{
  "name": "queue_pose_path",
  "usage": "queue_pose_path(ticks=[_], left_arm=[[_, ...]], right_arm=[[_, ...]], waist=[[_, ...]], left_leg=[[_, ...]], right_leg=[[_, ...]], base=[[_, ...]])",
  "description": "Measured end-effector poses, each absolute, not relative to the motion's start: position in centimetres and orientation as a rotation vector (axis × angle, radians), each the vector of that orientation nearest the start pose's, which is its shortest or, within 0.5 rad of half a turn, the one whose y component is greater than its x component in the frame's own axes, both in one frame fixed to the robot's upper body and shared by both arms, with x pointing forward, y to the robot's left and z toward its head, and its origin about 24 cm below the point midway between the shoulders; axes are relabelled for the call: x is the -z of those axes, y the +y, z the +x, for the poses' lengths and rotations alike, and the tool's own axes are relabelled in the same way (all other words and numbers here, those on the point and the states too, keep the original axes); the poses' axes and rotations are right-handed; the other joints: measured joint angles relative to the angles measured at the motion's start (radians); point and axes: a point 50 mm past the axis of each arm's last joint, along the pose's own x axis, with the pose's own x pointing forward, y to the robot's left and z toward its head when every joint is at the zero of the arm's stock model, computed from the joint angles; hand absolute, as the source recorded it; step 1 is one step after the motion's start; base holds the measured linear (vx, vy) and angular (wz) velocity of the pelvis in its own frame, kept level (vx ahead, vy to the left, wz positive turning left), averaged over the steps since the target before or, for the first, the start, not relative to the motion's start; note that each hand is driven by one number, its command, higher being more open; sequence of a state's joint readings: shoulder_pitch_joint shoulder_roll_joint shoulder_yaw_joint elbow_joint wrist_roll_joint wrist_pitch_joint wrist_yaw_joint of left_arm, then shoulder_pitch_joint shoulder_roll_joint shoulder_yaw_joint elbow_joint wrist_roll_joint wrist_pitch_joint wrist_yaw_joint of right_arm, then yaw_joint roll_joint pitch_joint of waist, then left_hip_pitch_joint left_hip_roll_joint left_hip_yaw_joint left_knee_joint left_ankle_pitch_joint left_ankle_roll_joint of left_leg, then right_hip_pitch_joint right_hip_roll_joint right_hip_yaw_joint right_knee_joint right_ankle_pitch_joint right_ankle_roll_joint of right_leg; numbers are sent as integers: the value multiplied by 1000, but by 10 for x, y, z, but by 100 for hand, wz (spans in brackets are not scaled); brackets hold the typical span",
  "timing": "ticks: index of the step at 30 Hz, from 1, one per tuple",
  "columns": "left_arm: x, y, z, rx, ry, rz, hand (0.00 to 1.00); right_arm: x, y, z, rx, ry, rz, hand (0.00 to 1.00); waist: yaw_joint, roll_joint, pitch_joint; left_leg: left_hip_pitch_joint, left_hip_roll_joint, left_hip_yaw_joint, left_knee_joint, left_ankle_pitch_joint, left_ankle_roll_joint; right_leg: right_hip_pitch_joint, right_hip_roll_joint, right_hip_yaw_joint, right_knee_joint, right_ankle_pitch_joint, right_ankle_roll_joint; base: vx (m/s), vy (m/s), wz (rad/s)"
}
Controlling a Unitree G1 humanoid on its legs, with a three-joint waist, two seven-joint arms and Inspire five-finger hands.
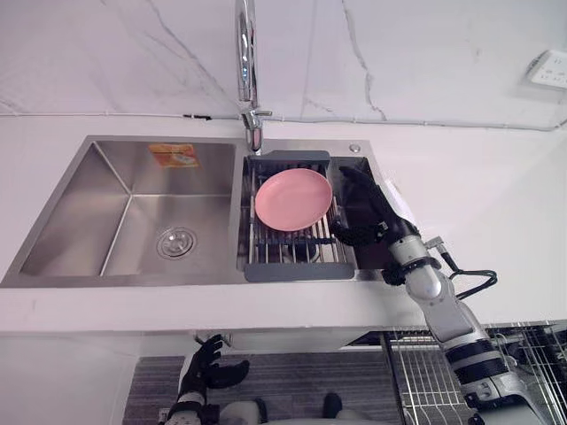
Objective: Walk over to the sink, pick up the cup, carry it to the dishwasher, place the cup inside the dishwasher, then close the dishwasher door
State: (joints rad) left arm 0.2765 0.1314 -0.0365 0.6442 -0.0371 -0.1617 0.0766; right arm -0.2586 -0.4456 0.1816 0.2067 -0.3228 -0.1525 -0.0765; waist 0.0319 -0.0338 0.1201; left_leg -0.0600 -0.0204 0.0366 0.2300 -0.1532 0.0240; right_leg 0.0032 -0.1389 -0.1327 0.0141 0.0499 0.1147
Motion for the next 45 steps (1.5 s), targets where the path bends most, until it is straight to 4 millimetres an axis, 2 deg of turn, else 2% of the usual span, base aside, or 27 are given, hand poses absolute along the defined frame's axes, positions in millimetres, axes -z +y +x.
queue_pose_path(ticks=[4, 13, 18, 21, 24, 25, 31, 33, 36, 40, 45], left_arm=[[122, 199, 111, -144, 746, 116, 90], [122, 198, 118, -151, 729, 115, 90], [118, 199, 130, -149, 695, 118, 90], [115, 200, 136, -164, 674, 123, 90], [111, 200, 146, -170, 645, 122, 90], [110, 201, 148, -176, 639, 113, 90], [107, 202, 153, -187, 619, 120, 90], [104, 200, 161, -179, 595, 114, 90], [103, 198, 163, -182, 591, 94, 90], [103, 198, 164, -180, 587, 96, 90], [102, 195, 163, -174, 586, 95, 90]], right_arm=[[-78, -180, 305, -156, -202, -830, 90], [-89, -175, 331, -105, -230, -1004, 90], [-98, -168, 343, -97, -258, -1082, 90], [-117, -163, 355, -45, -313, -1104, 90], [-138, -163, 369, -16, -342, -1127, 90], [-143, -164, 373, -13, -344, -1146, 30], [-156, -157, 377, -50, -412, -1235, 30], [-179, -159, 386, 35, -453, -1242, 30], [-200, -163, 388, 97, -499, -1197, 30], [-202, -161, 382, 115, -531, -1160, 30], [-193, -160, 361, 107, -583, -1098, 30]], waist=[[3, 0, 0], [23, -4, 6], [45, -17, 46], [50, -24, 73], [59, -25, 117], [65, -26, 127], [66, -25, 153], [68, -23, 182], [84, -18, 192], [88, -16, 193], [87, -16, 193]], left_leg=[[-20, -4, -7, -26, 18, 4], [-103, -7, -38, -23, 49, -4], [-141, -5, -61, 1, 49, -4], [-160, -4, -67, 10, 50, -6], [-175, -2, -80, 27, 49, -3], [-177, 0, -82, 30, 49, -3], [-197, 11, -84, 39, 42, -13], [-213, 15, -96, 38, 40, -21], [-225, 19, -104, 37, 45, -28], [-224, 21, -105, 34, 50, -23], [-208, 27, -96, 41, 53, -26]], right_leg=[[-22, -1, -7, -15, 12, -4], [-84, -1, -39, -14, 10, -21], [-98, 3, -64, -13, 15, -27], [-110, 5, -74, -13, 23, -39], [-112, 8, -90, -7, 25, -36], [-113, 10, -93, -3, 25, -35], [-132, 20, -99, 8, 16, -42], [-149, 24, -109, 14, 11, -50], [-161, 28, -119, 23, 9, -54], [-161, 31, -119, 23, 8, -55], [-151, 33, -114, 32, 7, -55]], base=[[-148, -42, 3], [-140, -32, 12], [-27, -13, 15], [23, -9, 6], [31, -11, 14], [43, -22, 14], [7, -24, -3], [-88, -29, 16], [-34, -26, 11], [40, -19, 1], [82, -9, -3]])
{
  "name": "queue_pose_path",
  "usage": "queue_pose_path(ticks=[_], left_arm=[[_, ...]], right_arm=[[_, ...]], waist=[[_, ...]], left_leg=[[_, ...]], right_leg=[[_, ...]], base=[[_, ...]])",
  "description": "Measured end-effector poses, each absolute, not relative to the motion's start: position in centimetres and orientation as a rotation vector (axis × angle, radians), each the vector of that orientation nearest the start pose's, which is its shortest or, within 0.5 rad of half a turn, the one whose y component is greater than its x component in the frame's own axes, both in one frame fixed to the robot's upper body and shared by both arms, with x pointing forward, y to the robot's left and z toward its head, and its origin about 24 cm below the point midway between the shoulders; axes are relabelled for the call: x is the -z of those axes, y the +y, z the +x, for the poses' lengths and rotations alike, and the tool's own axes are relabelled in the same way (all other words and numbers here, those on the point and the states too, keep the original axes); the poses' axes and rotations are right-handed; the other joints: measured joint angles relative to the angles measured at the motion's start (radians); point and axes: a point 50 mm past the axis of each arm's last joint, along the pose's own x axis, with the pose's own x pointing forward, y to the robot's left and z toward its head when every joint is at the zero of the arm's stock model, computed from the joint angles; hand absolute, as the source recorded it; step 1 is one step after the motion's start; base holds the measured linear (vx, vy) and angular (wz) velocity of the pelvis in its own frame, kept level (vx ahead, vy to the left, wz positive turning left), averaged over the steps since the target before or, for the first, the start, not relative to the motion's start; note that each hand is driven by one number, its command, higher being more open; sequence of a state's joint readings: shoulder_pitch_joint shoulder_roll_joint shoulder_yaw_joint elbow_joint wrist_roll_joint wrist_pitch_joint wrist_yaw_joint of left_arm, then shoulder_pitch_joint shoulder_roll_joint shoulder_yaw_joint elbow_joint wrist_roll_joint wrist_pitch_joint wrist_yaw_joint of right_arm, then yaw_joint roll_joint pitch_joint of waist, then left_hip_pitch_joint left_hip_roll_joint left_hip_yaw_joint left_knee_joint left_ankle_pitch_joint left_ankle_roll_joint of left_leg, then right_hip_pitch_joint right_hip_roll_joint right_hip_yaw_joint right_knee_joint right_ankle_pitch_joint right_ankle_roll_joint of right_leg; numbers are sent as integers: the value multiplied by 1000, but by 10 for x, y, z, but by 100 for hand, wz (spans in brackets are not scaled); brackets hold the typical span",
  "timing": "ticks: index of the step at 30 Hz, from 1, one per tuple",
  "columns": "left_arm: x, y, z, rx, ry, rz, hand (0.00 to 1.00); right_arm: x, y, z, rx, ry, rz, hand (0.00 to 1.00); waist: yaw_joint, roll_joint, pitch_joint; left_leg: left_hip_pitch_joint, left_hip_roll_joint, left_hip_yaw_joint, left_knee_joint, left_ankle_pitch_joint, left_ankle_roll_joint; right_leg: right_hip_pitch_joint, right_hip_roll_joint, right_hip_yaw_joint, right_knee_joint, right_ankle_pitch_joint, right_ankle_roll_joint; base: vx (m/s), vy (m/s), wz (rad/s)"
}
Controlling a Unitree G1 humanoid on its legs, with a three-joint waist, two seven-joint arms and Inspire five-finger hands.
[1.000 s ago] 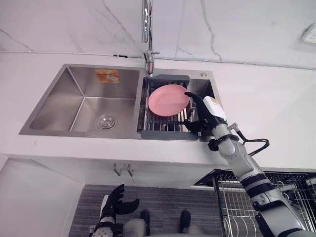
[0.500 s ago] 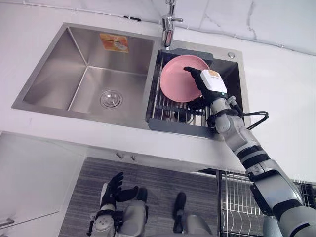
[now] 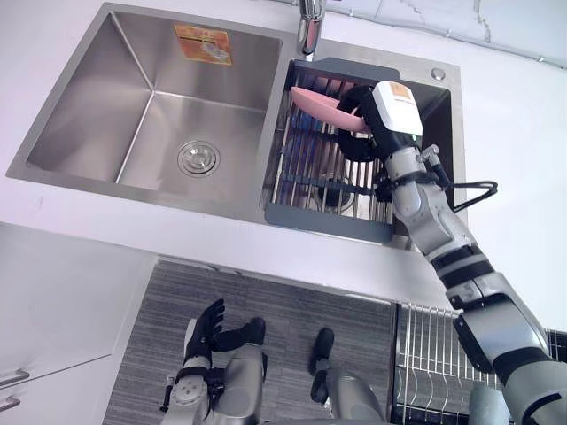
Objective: Walk over to the sink, pick up the cup, carry it to the dishwasher, place the cup inside the dishwasher, then close the dishwasher door
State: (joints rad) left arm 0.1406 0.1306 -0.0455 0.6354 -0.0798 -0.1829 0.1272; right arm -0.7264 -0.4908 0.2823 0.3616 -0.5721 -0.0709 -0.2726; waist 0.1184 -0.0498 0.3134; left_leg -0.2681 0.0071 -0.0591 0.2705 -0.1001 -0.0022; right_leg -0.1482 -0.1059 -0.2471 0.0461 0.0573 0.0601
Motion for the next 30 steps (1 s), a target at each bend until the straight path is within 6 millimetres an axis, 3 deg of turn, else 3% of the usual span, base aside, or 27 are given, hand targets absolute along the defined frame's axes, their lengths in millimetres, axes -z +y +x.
queue_pose_path(ticks=[5, 10, 14, 19, 23, 27, 30], left_arm=[[104, 196, 159, -173, 598, 98, 90], [107, 197, 153, -175, 624, 100, 90], [111, 202, 146, -185, 658, 117, 90], [122, 203, 134, -188, 732, 120, 90], [130, 202, 119, -187, 790, 125, 90], [135, 203, 109, -216, 834, 110, 90], [136, 202, 108, -226, 840, 103, 90]], right_arm=[[-201, -154, 332, 103, -714, -1026, 30], [-205, -166, 307, 159, -777, -975, 30], [-200, -178, 277, 204, -804, -935, 30], [-187, -203, 246, 301, -747, -912, 30], [-163, -226, 223, 379, -617, -896, 30], [-149, -238, 216, 410, -531, -907, 30], [-133, -246, 221, 414, -445, -910, 30]], waist=[[-25, -1, -1], [-42, -5, -3], [-81, -24, -21], [-129, -29, -74], [-173, -25, -124], [-216, -6, -134], [-218, 6, -129]], left_leg=[[49, 4, 31, -14, -2, -2], [100, 13, 72, -22, -18, 2], [133, 25, 138, -16, -61, 8], [171, 52, 230, 17, -110, 9], [212, 79, 328, 46, -135, 2], [233, 102, 450, 77, -166, 0], [249, 111, 541, 83, -178, 2]], right_leg=[[29, -1, 28, 1, -1, 0], [55, 4, 71, 3, -1, 0], [60, 12, 135, 0, -9, 10], [62, 33, 222, 0, -9, 11], [59, 60, 327, 6, -7, 14], [13, 90, 442, 35, 3, 25], [-26, 95, 458, 44, 22, 19]], base=[[74, 6, -15], [3, 7, -25], [-32, 13, -47], [-10, 15, -63], [28, 14, -74], [-1, 35, -96], [-57, 59, -100]])
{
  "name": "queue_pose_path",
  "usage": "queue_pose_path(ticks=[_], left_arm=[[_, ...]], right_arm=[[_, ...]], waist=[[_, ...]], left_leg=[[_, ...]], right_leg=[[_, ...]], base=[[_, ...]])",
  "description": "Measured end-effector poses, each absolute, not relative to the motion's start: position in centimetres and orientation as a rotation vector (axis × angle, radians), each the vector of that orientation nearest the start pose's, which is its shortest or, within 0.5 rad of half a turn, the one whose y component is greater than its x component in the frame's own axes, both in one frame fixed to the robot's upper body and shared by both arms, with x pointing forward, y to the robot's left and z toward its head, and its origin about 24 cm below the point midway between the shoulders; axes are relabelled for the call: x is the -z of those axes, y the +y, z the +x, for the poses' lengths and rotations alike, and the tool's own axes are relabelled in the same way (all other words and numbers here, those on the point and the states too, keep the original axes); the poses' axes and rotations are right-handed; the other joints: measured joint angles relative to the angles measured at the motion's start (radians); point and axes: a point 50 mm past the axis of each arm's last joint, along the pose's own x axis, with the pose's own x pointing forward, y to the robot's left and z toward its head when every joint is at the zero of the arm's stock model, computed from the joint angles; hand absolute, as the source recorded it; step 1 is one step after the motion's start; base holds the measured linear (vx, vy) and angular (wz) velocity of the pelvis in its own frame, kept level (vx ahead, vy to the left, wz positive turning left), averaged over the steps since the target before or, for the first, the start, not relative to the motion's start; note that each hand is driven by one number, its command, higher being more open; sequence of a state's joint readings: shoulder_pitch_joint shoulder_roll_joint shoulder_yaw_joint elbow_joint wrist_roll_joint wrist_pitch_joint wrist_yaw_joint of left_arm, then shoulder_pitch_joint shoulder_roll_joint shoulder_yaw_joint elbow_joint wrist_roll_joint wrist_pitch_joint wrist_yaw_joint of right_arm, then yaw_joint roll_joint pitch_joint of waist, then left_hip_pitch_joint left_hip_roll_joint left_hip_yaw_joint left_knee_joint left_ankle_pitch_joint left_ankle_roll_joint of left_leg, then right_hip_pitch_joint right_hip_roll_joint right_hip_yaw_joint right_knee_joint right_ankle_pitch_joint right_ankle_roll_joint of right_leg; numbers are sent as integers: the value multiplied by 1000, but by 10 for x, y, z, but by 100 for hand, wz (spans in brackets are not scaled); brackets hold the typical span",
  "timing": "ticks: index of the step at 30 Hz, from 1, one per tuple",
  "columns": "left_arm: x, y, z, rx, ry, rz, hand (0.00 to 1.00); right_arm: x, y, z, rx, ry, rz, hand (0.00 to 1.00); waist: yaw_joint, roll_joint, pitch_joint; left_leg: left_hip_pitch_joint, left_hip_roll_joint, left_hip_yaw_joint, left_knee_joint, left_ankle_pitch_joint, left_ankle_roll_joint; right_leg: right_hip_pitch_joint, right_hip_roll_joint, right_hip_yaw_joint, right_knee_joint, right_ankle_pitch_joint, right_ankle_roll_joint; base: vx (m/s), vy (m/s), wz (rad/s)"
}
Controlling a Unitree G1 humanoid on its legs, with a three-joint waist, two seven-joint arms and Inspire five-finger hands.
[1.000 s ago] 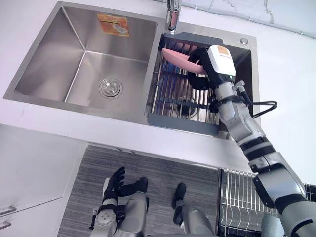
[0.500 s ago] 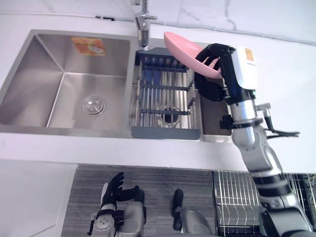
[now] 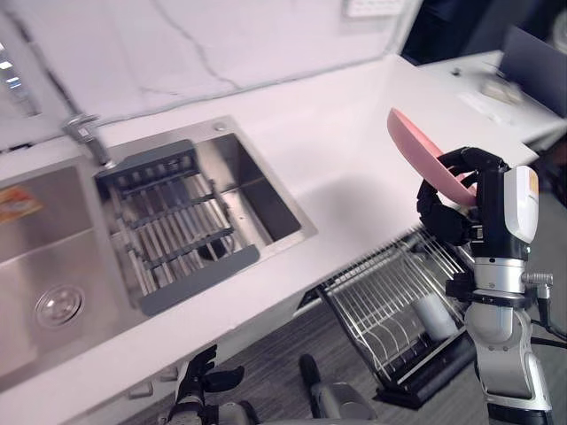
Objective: Walk over to the sink, pick up the cup, carry it to the dishwasher, place the cup inside the dishwasher, then close the dishwasher door
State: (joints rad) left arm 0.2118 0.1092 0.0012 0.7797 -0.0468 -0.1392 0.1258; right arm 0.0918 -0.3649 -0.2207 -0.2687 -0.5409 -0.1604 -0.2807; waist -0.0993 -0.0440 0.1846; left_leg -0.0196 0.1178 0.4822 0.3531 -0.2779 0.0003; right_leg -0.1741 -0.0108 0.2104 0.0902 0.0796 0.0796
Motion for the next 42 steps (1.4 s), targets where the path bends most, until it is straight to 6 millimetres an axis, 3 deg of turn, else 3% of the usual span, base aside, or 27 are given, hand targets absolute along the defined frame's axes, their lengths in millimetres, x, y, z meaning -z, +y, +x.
queue_pose_path(ticks=[4, 6, 9, 15, 18, 24, 25, 30, 33, 38, 42], left_arm=[[136, 196, 109, -215, 837, 93, 90], [136, 192, 110, -210, 828, 81, 90], [134, 193, 116, -208, 805, 84, 90], [130, 186, 132, -176, 765, 83, 90], [127, 180, 142, -159, 729, 71, 90], [121, 176, 158, -140, 684, 68, 90], [120, 175, 160, -133, 678, 70, 90], [110, 161, 178, -91, 612, 47, 90], [108, 157, 182, -87, 596, 37, 90], [106, 157, 183, -92, 587, 37, 90], [106, 160, 184, -113, 587, 43, 90]], right_arm=[[-98, -264, 226, 420, -244, -911, 30], [-82, -274, 226, 412, -151, -914, 30], [-73, -286, 230, 410, -80, -921, 30], [-64, -313, 247, 455, 33, -886, 30], [-63, -322, 259, 483, 67, -840, 30], [-87, -324, 286, 551, -16, -753, 30], [-88, -324, 288, 555, -22, -749, 90], [-95, -319, 303, 557, -33, -696, 90], [-85, -308, 306, 522, -6, -675, 90], [-61, -294, 299, 485, 59, -639, 90], [-56, -283, 289, 470, 42, -615, 90]], waist=[[-11, 30, 19], [-17, 60, 40], [-17, 82, 82], [-19, 105, 160], [-5, 123, 199], [15, 129, 241], [19, 129, 242], [57, 132, 250], [65, 130, 252], [76, 128, 254], [75, 118, 260]], left_leg=[[16, 0, 72, -1, -9, -1], [8, -1, 88, 1, -18, -1], [-21, -6, 87, 4, -28, 0], [-72, -5, 77, 5, -20, 3], [-95, -6, 74, 4, -7, 4], [-146, -6, 61, 4, 12, 3], [-150, -8, 60, 3, 19, 3], [-175, -12, 49, 1, 24, 3], [-182, -13, 41, -2, 25, 3], [-185, -16, 23, 4, 26, 5], [-184, -17, -2, 18, 26, 6]], right_leg=[[-38, -29, -83, 26, -1, -22], [-62, -40, -109, 29, 10, -33], [-101, -46, -124, 27, 37, -33], [-141, -56, -155, 13, 63, -31], [-161, -60, -163, 13, 75, -31], [-205, -67, -180, 18, 84, -22], [-208, -69, -182, 19, 84, -22], [-233, -77, -204, 31, 84, -22], [-236, -80, -214, 31, 84, -22], [-228, -86, -226, 33, 84, -22], [-210, -92, -240, 34, 84, -22]], base=[[-65, 17, -55], [-32, 5, -40], [-16, 6, -38], [2, -23, 0], [38, -19, 7], [25, -18, 9], [24, -22, 8], [7, -16, 9], [4, -13, 10], [10, 3, 7], [-3, 14, 15]])
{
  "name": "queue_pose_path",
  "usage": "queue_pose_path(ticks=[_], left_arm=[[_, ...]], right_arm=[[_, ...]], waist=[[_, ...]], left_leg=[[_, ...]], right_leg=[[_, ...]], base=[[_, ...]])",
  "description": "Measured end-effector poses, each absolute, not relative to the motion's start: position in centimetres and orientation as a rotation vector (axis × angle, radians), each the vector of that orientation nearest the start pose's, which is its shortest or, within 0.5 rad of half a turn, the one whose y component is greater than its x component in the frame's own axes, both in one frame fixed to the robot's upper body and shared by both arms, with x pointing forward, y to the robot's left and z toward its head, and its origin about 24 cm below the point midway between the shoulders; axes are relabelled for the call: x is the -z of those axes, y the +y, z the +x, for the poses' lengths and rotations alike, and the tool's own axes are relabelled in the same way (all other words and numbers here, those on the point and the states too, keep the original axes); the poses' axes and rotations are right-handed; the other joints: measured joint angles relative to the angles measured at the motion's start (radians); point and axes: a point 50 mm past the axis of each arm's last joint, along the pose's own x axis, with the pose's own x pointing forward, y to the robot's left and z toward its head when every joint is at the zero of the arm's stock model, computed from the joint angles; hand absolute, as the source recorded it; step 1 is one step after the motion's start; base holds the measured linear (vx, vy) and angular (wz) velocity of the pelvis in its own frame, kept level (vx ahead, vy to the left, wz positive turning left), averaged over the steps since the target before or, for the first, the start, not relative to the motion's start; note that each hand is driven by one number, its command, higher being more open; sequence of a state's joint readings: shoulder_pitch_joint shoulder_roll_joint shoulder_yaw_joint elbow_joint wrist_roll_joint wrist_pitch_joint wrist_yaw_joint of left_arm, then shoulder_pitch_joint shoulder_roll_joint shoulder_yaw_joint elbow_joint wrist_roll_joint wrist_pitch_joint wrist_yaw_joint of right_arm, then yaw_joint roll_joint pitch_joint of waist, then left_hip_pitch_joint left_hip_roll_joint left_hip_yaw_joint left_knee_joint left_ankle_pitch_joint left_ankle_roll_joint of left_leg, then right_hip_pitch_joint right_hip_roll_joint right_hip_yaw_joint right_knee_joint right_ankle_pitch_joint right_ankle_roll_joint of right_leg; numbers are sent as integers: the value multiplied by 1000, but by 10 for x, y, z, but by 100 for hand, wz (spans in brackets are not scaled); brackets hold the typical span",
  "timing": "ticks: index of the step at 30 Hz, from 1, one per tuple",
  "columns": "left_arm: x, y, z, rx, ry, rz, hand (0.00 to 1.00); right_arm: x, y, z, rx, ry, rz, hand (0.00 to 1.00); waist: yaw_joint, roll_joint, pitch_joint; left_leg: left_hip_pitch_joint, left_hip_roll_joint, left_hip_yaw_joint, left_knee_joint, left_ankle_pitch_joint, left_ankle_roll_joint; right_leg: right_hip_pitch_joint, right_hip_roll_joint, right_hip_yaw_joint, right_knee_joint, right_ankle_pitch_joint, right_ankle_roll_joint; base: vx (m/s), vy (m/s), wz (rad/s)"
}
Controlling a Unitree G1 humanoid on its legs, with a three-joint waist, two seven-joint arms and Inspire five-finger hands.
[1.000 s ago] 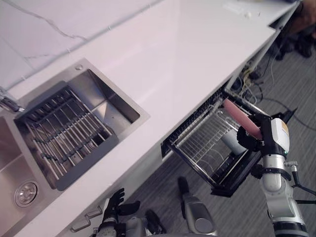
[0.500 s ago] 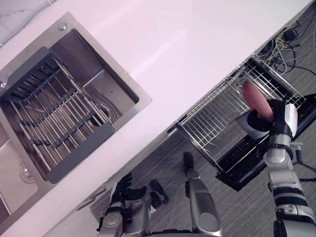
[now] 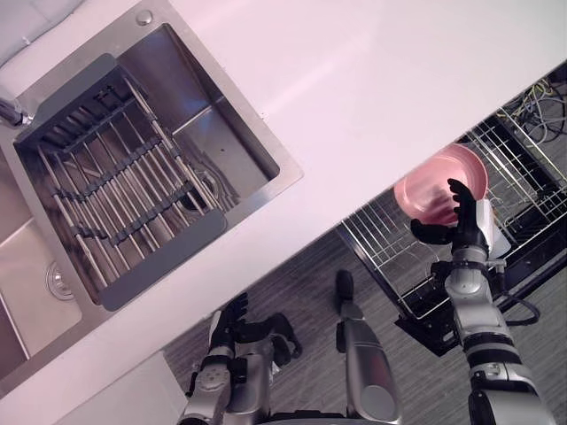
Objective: Walk over to the sink, pick up the cup, carry it to the dishwasher, place the cup inside the dishwasher, then close the dishwasher door
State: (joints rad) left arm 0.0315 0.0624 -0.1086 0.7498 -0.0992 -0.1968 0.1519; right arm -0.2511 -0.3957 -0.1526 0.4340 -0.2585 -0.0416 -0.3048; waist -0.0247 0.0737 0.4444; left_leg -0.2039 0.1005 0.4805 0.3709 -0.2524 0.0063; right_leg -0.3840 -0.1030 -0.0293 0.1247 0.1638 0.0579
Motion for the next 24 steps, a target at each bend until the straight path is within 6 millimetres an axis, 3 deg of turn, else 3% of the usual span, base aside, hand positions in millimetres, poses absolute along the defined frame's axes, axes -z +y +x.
queue_pose_path(ticks=[7, 10, 17, 21, 24], left_arm=[[104, 164, 187, -118, 584, 57, 90], [106, 169, 186, -139, 597, 51, 90], [111, 191, 173, -198, 648, 83, 90], [114, 198, 165, -234, 668, 76, 90], [116, 193, 162, -225, 678, 73, 90]], right_arm=[[-66, -270, 278, 473, -38, -576, 90], [-71, -273, 264, 504, -70, -573, 90], [-87, -280, 212, 628, -144, -600, 90], [-69, -284, 180, 715, -66, -552, 90], [-51, -287, 158, 764, 22, -483, 90]], waist=[[3, -21, 12], [3, -29, 11], [-25, -83, -4], [-44, -119, -37], [-46, -117, -64]], left_leg=[[3, 4, -26, 38, -16, 11], [5, 15, -34, 64, -46, 14], [55, 36, -7, 89, -77, 9], [90, 53, 33, 88, -82, 3], [112, 64, 64, 93, -80, 1]], right_leg=[[30, 0, -13, 0, -1, 1], [43, 8, -17, 0, -3, 4], [90, 26, 4, -10, -4, 6], [110, 42, 23, -20, -5, 5], [110, 45, 23, -4, -16, 1]], base=[[-36, 1, 7], [-46, 12, 0], [1, 19, -14], [61, 19, -22], [74, 12, -31]])
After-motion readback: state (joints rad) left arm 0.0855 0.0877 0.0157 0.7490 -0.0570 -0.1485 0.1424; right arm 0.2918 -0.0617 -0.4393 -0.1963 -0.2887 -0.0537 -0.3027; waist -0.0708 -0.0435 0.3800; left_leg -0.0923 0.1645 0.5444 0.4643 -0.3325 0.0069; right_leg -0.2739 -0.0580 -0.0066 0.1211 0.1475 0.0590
